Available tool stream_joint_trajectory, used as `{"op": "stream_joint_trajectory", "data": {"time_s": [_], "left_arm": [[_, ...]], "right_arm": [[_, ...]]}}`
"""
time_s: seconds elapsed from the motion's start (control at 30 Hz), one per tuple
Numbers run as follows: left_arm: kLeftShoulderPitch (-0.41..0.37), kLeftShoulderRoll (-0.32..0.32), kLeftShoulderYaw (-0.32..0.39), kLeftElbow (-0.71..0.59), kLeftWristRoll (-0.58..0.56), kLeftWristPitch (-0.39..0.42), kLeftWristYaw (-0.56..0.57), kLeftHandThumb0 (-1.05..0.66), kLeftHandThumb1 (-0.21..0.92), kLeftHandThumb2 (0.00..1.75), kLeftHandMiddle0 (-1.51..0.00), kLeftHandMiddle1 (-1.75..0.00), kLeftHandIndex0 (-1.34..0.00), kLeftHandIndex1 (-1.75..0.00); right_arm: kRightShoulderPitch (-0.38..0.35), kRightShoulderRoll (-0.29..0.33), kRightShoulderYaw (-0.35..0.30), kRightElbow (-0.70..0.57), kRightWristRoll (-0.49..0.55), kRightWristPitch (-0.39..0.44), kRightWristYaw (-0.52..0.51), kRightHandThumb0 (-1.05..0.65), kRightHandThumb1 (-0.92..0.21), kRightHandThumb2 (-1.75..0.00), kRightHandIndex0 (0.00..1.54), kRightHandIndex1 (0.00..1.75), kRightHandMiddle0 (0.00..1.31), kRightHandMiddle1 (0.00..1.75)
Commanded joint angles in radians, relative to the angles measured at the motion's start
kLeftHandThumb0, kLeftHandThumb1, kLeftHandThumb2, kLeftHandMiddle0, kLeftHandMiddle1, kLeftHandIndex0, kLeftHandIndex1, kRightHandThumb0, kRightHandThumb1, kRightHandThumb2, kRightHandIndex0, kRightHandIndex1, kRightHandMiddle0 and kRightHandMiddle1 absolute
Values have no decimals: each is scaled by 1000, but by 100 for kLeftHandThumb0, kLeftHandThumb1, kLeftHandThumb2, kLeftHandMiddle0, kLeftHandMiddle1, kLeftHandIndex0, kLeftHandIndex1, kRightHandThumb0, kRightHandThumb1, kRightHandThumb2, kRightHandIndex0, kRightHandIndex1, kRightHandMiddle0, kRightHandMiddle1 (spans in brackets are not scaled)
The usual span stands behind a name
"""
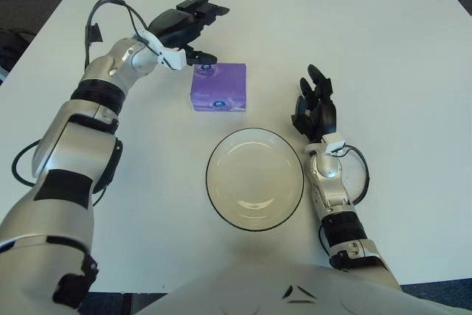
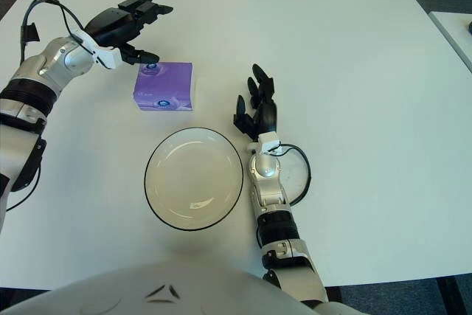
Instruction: Put the tissue paper into the plate.
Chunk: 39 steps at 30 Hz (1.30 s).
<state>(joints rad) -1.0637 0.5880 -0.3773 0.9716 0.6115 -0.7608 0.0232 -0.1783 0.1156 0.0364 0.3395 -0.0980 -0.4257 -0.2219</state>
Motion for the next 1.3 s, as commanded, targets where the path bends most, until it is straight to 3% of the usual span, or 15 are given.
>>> {"op": "stream_joint_trajectory", "data": {"time_s": [0.0, 0.63, 0.97, 1.07, 1.27], "left_arm": [[-4, 35, 35, -38, -25, -19, -5, -102, 92, 51, -13, -2, 0, -61], [24, 57, 105, -91, -95, -8, -59, -97, 92, 45, -12, 0, 0, -53], [20, 32, 77, -92, -59, -8, -65, -99, 92, 47, -13, -1, 0, -55], [14, 23, 38, -48, -43, -15, -130, -103, 92, 52, -13, 0, 0, -58], [18, 17, 24, -31, -62, -26, -186, -105, 92, 55, -13, 0, 0, -56]], "right_arm": [[111, -1, -7, 162, -6, 102, -6, -72, -92, -75, 29, 1, 0, 45], [94, -3, -7, 194, -4, 89, 1, -71, -92, -75, 29, 1, 0, 45], [91, -2, -9, 206, -3, 80, -1, -71, -92, -75, 28, 0, 0, 44], [93, 1, -11, 207, -2, 72, -8, -71, -92, -74, 27, 0, 0, 44], [98, 3, -14, 199, -1, 81, -14, -71, -92, -72, 27, 0, 0, 44]]}}
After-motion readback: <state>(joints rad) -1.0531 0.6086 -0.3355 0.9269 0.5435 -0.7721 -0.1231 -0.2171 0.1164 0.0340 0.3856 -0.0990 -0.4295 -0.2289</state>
